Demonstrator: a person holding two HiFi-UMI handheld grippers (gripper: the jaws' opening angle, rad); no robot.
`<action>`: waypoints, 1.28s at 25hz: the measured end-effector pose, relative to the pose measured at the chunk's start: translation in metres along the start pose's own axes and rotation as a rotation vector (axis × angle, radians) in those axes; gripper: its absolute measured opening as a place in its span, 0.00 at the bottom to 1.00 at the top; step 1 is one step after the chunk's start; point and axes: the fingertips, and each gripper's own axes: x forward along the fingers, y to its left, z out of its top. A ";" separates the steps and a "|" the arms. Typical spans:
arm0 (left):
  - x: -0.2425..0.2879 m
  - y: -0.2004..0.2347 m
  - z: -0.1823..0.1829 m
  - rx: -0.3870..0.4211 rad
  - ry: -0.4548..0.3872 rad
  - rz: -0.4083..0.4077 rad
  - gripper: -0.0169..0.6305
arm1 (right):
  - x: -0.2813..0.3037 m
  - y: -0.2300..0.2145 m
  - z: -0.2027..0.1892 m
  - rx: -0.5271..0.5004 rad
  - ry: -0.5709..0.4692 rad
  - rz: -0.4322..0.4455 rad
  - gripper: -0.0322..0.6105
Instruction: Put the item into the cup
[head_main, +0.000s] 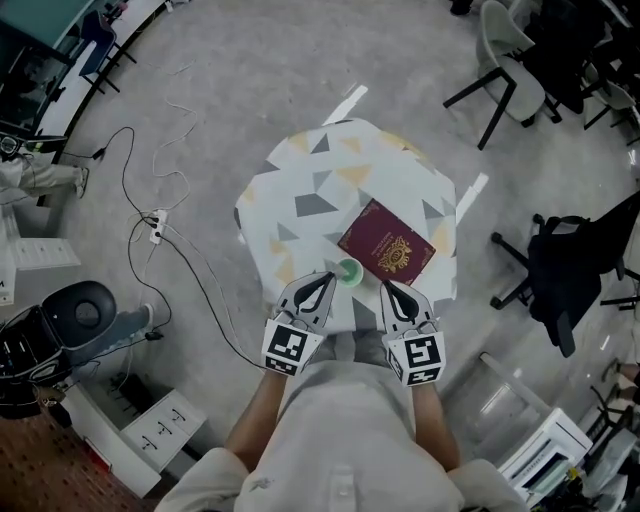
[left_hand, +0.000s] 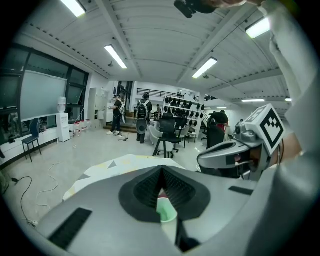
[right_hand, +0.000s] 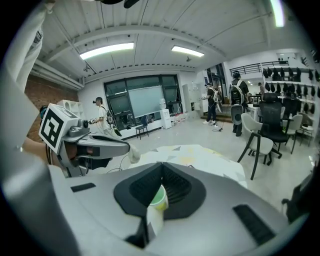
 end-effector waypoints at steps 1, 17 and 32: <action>0.002 0.000 -0.003 0.000 0.007 -0.002 0.04 | 0.001 -0.001 -0.003 0.005 0.005 0.001 0.06; 0.028 -0.005 -0.046 0.006 0.092 -0.040 0.04 | 0.014 -0.002 -0.042 0.050 0.062 0.006 0.06; 0.046 -0.009 -0.081 0.020 0.166 -0.070 0.04 | 0.022 -0.003 -0.071 0.077 0.108 0.007 0.06</action>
